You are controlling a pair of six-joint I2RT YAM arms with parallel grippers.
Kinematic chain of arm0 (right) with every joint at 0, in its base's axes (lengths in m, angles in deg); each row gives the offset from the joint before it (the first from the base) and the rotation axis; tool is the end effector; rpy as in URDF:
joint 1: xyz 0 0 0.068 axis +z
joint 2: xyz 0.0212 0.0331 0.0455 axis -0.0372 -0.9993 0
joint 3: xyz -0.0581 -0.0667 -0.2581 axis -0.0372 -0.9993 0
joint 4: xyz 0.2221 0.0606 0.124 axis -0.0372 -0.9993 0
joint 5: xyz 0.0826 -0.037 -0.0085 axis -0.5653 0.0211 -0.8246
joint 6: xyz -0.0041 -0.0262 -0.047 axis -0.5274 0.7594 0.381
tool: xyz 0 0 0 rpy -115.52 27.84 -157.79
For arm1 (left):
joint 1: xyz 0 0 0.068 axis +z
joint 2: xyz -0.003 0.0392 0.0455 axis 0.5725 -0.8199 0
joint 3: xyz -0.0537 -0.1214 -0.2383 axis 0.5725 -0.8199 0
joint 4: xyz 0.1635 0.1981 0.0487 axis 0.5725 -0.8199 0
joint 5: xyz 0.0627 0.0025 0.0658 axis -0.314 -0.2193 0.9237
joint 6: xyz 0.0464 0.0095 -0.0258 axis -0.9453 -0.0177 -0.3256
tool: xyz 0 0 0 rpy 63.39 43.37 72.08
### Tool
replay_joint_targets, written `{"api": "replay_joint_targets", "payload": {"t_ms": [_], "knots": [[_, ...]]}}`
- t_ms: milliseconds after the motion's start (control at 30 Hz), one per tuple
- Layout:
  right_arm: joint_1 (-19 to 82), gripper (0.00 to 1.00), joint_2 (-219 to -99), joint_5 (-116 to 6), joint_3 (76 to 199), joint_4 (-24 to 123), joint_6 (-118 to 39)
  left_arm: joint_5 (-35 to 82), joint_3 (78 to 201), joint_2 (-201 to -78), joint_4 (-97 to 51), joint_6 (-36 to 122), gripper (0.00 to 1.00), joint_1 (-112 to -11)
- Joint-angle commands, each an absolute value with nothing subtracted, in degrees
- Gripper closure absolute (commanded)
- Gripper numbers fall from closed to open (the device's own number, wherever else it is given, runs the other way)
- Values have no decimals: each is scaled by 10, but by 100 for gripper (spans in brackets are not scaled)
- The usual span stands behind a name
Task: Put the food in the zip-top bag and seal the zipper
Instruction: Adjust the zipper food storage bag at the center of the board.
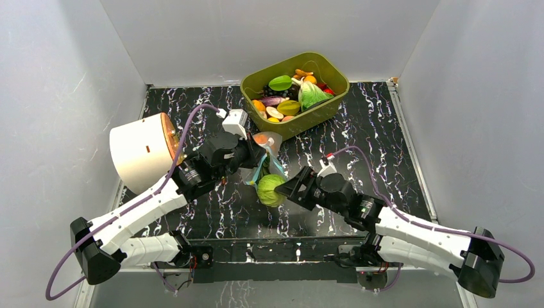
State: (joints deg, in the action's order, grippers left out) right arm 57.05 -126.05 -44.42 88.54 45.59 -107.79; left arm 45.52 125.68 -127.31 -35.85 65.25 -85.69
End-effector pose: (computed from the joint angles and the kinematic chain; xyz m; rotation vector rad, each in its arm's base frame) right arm 0.1120 0.1559 0.2262 0.4449 2.2763 1.2756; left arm 0.1666 -0.1906 0.3619 0.1005 1.9012 -0.8144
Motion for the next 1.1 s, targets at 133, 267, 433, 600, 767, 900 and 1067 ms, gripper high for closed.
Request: {"api": "replay_joint_targets", "payload": {"t_ms": [133,267,433,600,767,900,1067], "knots": [[573,35,-1226,-363,960,436,-823,451,1278,-1247,-339,656,100,-858],[573,35,-1241,-379,950,481,-781,448,1280,-1243,-340,656,100,-857],[573,56,-1288,-360,961,500,-743,443,1280,-1238,-344,661,100,-858],[573,68,-1318,-330,958,517,-734,441,1278,-1231,-349,662,100,-857],[573,74,-1342,-348,942,550,-756,446,1275,-1227,-349,664,100,-858],[573,72,-1346,-364,935,586,-739,445,1272,-1225,-349,663,100,-857],[573,66,-1325,-365,956,585,-722,449,1265,-1221,-354,663,100,-857]]}}
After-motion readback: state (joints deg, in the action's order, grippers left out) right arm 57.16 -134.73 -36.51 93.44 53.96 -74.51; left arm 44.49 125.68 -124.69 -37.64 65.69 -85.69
